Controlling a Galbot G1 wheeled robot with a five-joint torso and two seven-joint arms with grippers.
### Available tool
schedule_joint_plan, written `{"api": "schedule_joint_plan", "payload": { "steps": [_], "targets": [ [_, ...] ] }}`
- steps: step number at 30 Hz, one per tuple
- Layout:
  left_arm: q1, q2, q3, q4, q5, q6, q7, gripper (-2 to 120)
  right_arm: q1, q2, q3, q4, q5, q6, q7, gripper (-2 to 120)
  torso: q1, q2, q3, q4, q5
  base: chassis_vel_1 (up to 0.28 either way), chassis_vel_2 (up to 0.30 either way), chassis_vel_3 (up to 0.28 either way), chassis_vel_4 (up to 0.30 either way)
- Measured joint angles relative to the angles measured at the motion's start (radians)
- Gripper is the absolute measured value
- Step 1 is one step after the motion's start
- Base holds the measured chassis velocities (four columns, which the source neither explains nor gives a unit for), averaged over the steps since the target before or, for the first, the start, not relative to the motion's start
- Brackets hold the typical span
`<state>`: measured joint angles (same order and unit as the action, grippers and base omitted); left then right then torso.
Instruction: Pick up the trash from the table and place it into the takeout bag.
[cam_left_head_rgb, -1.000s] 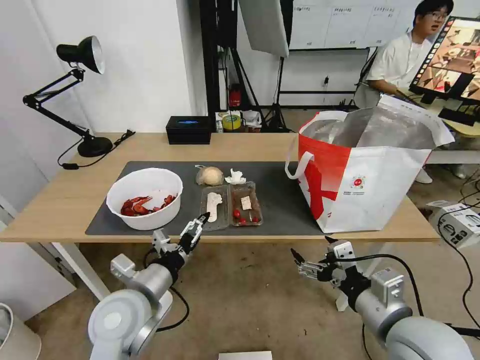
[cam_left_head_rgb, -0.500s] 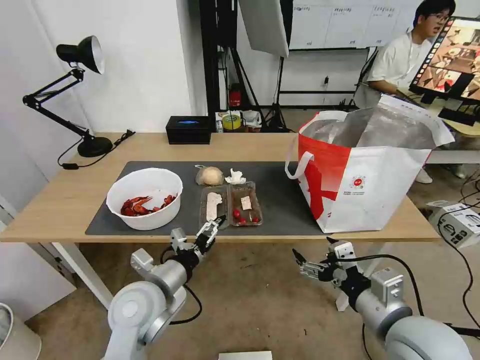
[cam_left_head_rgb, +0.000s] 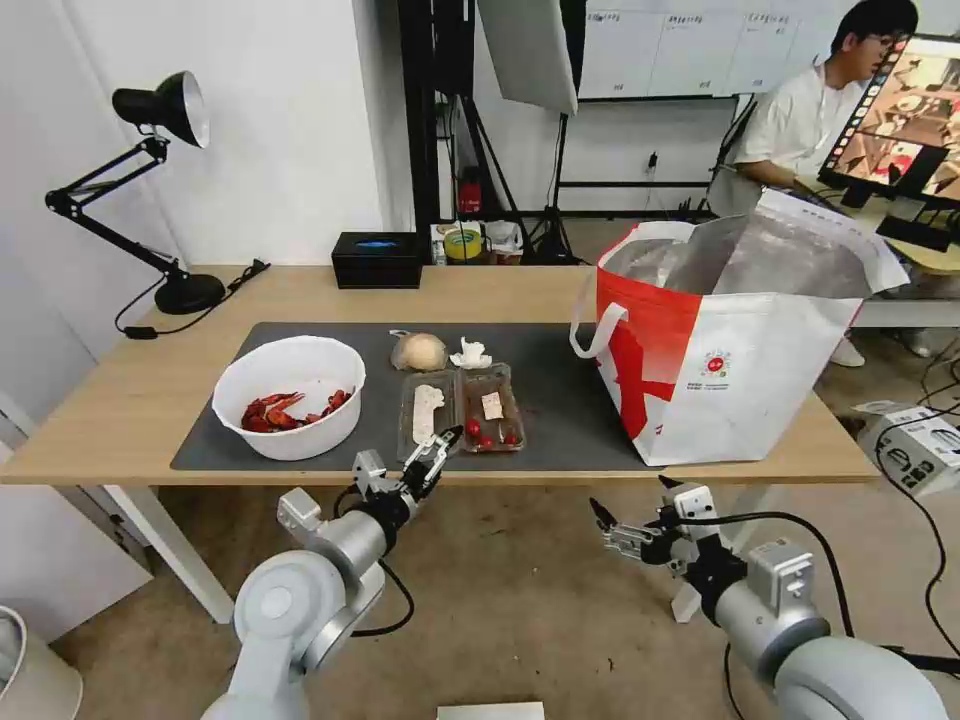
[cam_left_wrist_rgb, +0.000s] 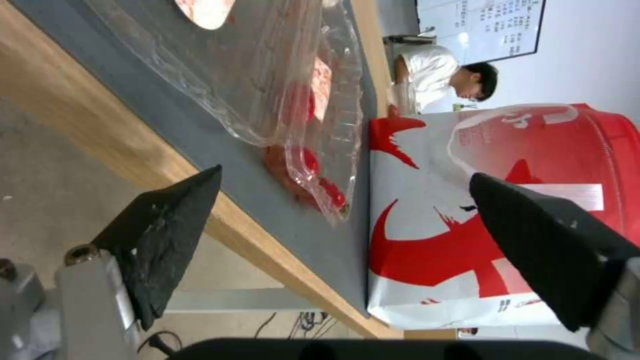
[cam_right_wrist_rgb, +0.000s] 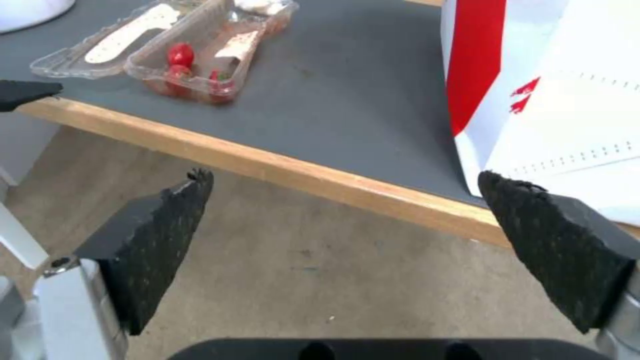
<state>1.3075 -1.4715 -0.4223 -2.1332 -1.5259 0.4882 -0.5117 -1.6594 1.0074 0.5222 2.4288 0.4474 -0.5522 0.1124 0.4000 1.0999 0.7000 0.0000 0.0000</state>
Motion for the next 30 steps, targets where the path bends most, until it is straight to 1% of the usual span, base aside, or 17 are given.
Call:
{"api": "schedule_joint_plan", "payload": {
  "steps": [16,30],
  "targets": [
    [-0.047,-0.004,0.018,0.048,-0.002,-0.010,-0.001,100,0.000,0.000,0.002,-0.007,-0.006,0.000,0.000,100,0.000,0.000,0.000,0.0000,0.0000,0.000,0.000,0.000,0.000],
    [-0.075,-0.008,0.037,0.078,-0.002,-0.014,-0.010,100,-0.018,0.029,0.004,-0.008,-0.027,0.001,-0.001,100,0.000,0.000,0.000,0.0000,0.0000,0.000,0.000,0.000,0.000]
  ]
}}
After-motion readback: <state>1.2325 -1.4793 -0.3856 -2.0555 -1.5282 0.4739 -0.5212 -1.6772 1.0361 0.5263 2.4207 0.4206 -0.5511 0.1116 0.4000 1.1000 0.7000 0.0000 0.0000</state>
